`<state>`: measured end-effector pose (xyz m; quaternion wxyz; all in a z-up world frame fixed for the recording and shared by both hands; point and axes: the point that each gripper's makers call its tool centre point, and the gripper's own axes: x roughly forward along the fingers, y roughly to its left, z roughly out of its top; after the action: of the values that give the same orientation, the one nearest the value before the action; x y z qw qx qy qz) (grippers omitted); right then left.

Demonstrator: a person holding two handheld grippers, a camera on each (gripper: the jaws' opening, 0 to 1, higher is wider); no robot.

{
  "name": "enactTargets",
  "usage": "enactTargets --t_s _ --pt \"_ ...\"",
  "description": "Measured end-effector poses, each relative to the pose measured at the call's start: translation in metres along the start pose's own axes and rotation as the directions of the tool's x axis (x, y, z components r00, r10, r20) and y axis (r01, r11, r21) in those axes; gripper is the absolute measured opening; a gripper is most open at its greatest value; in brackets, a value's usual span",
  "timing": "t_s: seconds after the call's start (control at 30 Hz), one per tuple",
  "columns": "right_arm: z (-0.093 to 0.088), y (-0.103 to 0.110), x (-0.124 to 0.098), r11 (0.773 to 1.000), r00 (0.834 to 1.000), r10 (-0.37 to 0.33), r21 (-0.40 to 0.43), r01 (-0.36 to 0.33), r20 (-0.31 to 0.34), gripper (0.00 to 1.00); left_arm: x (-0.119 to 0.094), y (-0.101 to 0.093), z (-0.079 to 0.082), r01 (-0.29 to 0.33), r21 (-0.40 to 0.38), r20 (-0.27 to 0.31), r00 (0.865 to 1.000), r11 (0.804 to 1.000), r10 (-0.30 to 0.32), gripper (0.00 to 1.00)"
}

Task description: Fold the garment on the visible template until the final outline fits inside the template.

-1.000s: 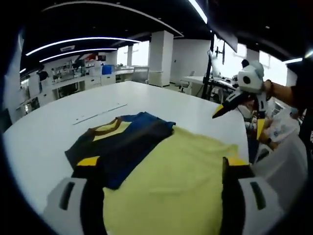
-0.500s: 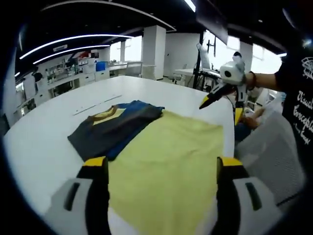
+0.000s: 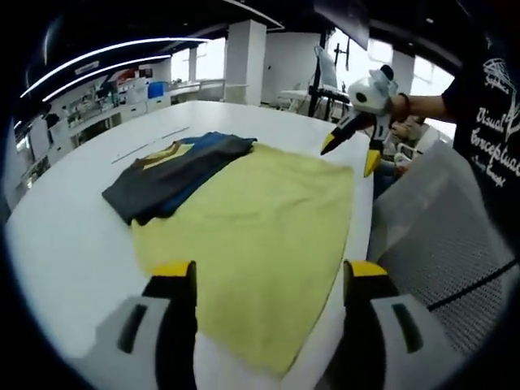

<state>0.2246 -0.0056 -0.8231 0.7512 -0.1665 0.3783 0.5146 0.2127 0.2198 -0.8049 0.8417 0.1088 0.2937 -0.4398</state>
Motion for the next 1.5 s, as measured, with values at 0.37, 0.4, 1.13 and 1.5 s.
enactTargets --t_s 0.37,0.4,1.13,1.5 --pt "-0.015 -0.002 0.004 0.996 0.997 -0.023 -0.090 0.015 -0.078 0.51 -0.006 -0.010 -0.031 0.047 0.070 -0.115 0.993 0.996 -0.039 0.53" --pt "-0.016 -0.003 0.004 0.995 0.996 -0.025 -0.097 0.017 -0.081 0.49 -0.007 -0.009 -0.033 0.045 0.077 -0.123 0.992 0.996 -0.035 0.52" --pt "-0.032 -0.016 0.005 0.986 0.985 -0.077 -0.156 0.053 -0.152 0.29 -0.012 -0.003 -0.054 0.056 0.158 -0.222 0.975 0.986 -0.019 0.32" --pt "-0.027 -0.030 0.008 0.991 0.989 -0.098 -0.103 0.086 -0.107 0.04 -0.004 0.008 -0.051 0.020 0.145 -0.233 0.972 0.989 0.015 0.01"
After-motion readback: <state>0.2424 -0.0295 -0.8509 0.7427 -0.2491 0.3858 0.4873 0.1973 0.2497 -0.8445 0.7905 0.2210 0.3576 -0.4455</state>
